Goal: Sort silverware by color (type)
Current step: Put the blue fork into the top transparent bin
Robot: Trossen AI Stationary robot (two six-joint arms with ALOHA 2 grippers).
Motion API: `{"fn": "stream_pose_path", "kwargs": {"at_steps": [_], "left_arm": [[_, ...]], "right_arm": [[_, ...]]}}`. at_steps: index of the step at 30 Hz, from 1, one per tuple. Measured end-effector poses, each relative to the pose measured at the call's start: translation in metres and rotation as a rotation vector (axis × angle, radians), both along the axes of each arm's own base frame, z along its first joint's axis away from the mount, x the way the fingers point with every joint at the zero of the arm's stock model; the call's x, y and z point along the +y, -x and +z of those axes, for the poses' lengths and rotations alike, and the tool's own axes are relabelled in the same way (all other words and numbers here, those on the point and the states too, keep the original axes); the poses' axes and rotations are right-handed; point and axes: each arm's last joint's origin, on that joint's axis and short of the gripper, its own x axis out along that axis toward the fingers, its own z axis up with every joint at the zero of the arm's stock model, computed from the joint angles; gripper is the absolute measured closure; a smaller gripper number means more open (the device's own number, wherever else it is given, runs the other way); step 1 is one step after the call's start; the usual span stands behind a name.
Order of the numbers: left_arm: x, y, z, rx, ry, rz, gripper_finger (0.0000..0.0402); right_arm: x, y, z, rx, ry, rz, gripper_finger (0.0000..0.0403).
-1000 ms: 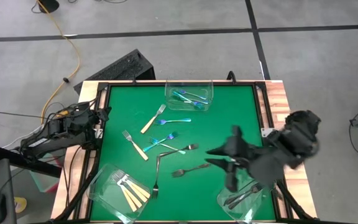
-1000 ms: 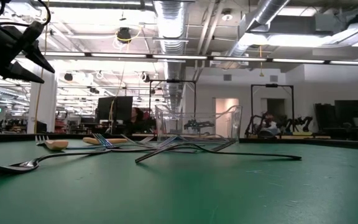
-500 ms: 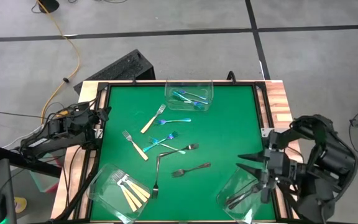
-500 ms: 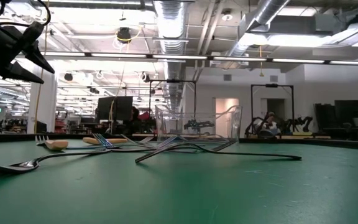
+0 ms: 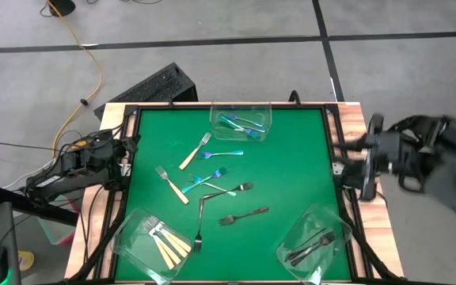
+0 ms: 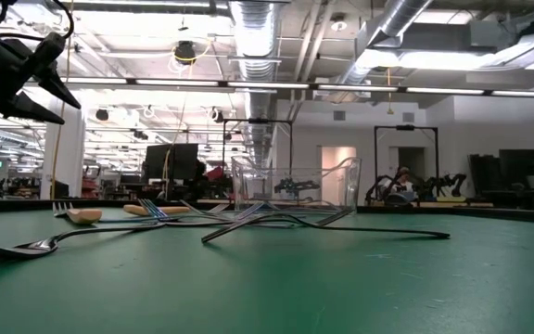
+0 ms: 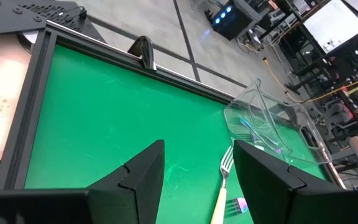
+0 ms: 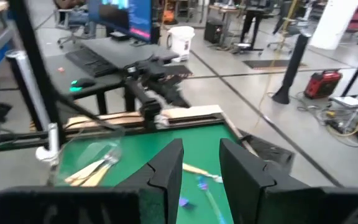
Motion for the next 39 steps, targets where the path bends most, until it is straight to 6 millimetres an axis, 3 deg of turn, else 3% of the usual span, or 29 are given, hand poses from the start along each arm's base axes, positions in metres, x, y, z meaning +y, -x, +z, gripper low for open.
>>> {"fn": "stream_pose_path", "kwargs": {"at_steps": [10, 15, 19, 28, 39], "left_arm": [[0.000, 0.000, 0.000, -0.020, 0.019, -0.005, 0.0226], [0.000, 0.000, 0.000, -0.018, 0.016, -0.001, 0.0226], [0.000, 0.000, 0.000, -0.003, 0.006, -0.007, 0.0226], [0.000, 0.000, 0.000, -0.002, -0.006, 0.015, 0.0226], [0.000, 0.000, 0.000, -0.019, 0.008, 0.008, 0.0226]], "right_arm": [[-0.074, 0.041, 0.014, -0.043, 0.008, -0.053, 0.0276], [-0.092, 0.055, 0.004, -0.054, -0.049, -0.060, 0.0276], [-0.100, 0.061, -0.016, -0.050, -0.094, -0.081, 0.0276], [-0.090, 0.054, -0.082, -0.012, -0.116, -0.099, 0.0276], [-0.063, 0.039, -0.162, -0.058, -0.282, 0.102, 0.0276]]}}
